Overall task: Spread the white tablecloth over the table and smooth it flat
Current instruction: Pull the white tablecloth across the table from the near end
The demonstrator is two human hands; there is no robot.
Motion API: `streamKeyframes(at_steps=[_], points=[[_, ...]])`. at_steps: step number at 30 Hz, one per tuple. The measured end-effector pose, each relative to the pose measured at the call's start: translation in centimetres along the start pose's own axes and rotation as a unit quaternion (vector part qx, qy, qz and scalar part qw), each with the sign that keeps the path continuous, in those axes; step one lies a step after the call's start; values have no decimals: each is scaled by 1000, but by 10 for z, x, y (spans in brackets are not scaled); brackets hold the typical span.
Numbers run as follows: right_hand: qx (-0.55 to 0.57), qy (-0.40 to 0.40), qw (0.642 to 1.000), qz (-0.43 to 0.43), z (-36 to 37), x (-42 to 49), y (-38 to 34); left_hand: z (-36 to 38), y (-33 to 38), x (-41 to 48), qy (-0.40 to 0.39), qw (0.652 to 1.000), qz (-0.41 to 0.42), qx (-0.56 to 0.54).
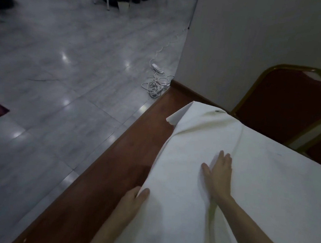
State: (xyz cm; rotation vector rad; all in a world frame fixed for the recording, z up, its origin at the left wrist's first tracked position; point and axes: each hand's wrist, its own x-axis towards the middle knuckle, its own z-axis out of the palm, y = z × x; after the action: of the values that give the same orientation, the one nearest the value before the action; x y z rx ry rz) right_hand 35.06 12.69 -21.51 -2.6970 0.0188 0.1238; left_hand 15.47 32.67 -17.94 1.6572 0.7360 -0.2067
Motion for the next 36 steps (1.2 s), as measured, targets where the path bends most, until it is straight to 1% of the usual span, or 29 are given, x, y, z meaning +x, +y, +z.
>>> streamKeyframes(at_steps=[1,2,3,5,6,8,10,12,14,15,17,19,21,22,24,26,29,31,33,34,36], points=[[25,-2,1000,2,0,-4,-1,0,9,3,-2,999,36,32],[46,1,999,2,0,-9,-3,8,-4,16,0,997,53,51],[68,6,998,0,-1,-13,-6,8,-15,23,4,995,51,86],[106,1,994,-12,-3,-21,-16,8,-32,31,46,989,45,132],[110,-9,994,-20,-4,-23,-21,4,-40,37,67,985,63,143],[96,-35,993,-51,-4,-24,-25,-5,-38,41,95,977,72,177],[43,-69,993,-88,-4,-22,-23,-11,-36,47,111,973,62,191],[-28,-106,987,-120,-6,-24,-16,-8,-35,49,106,974,48,194],[-77,-126,978,-147,-7,-29,-8,0,-32,46,86,972,54,214],[-82,-126,976,-156,-7,-34,-5,3,-33,43,86,970,54,221],[-49,-97,981,-162,-7,-44,0,5,-37,40,87,973,44,208],[-18,-74,987,-139,-5,-53,6,3,-44,38,79,979,22,186],[-27,-81,988,-127,-1,-59,15,1,-49,39,75,983,-2,168],[-44,-90,987,-129,1,-61,19,2,-49,40,88,982,4,167],[-89,-104,979,-149,4,-61,27,6,-45,43,132,975,52,174],[-114,-99,975,-160,2,-58,27,18,-33,44,149,965,132,170],[-85,-48,982,-164,-7,-39,23,38,-13,51,150,947,218,185],[-69,-36,984,-162,-13,-23,27,46,-3,62,150,933,260,199],[-98,-46,976,-187,-13,-7,39,53,8,79,133,934,279,180],[-113,-53,970,-210,-11,-1,45,56,16,90,127,940,277,153],[-108,-54,965,-233,-5,11,56,63,34,120,125,947,273,112]])
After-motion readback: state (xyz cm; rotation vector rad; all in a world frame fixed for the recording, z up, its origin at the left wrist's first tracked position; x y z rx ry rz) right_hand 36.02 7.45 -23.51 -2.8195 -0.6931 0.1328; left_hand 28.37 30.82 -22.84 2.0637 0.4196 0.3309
